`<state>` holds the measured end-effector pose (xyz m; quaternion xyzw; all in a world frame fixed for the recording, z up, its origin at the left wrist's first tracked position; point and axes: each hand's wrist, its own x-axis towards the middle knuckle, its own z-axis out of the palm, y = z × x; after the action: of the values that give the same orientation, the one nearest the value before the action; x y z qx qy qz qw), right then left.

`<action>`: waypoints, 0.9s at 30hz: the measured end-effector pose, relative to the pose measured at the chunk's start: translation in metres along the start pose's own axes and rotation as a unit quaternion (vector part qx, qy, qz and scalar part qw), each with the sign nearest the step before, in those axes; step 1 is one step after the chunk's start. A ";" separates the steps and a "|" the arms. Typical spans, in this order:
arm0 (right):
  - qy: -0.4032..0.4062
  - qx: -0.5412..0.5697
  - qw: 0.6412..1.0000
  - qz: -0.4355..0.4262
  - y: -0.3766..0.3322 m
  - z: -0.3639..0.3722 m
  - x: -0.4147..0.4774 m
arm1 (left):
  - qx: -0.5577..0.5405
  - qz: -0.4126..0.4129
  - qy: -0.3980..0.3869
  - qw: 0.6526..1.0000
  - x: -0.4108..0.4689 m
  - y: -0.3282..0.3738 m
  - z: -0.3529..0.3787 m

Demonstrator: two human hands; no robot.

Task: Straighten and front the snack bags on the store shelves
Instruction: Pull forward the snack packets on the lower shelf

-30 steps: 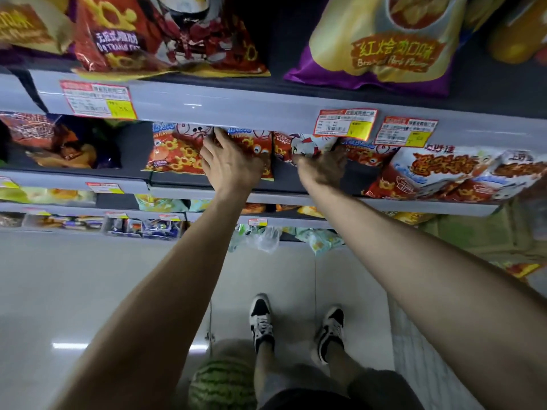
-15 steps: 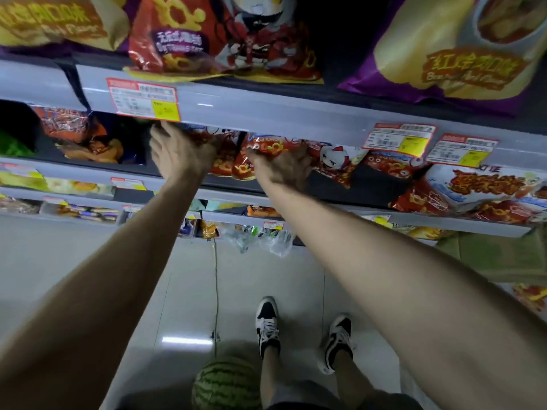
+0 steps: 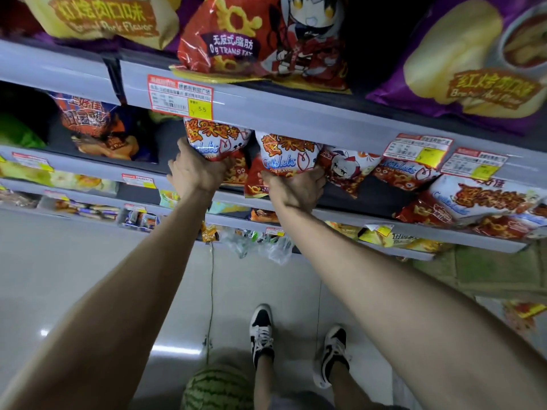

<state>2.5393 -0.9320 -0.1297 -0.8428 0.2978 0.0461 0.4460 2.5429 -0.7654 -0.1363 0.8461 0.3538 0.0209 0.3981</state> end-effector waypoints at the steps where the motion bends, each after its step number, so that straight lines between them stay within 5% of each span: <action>1: 0.009 0.025 1.000 -0.009 0.003 -0.005 -0.003 | -0.014 0.008 0.011 1.000 -0.005 -0.003 -0.001; 8: 0.031 0.188 0.975 -0.114 0.044 -0.054 -0.028 | -0.125 0.065 0.035 0.989 -0.061 -0.015 0.003; 15: 0.155 0.285 0.943 -0.073 0.080 -0.123 0.005 | -0.152 0.136 -0.061 0.977 -0.111 0.022 0.050; 21: 0.220 0.269 0.932 -0.102 0.096 -0.160 0.051 | -0.130 0.159 -0.111 0.972 -0.143 0.069 0.103; 27: 0.186 0.150 0.969 -0.067 0.105 -0.155 0.060 | -0.112 0.122 -0.092 0.982 -0.145 0.061 0.123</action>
<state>2.5022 -1.1252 -0.1340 -0.7783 0.3215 -0.1864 0.5060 2.5088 -0.9622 -0.1428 0.8314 0.2048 0.0307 0.5157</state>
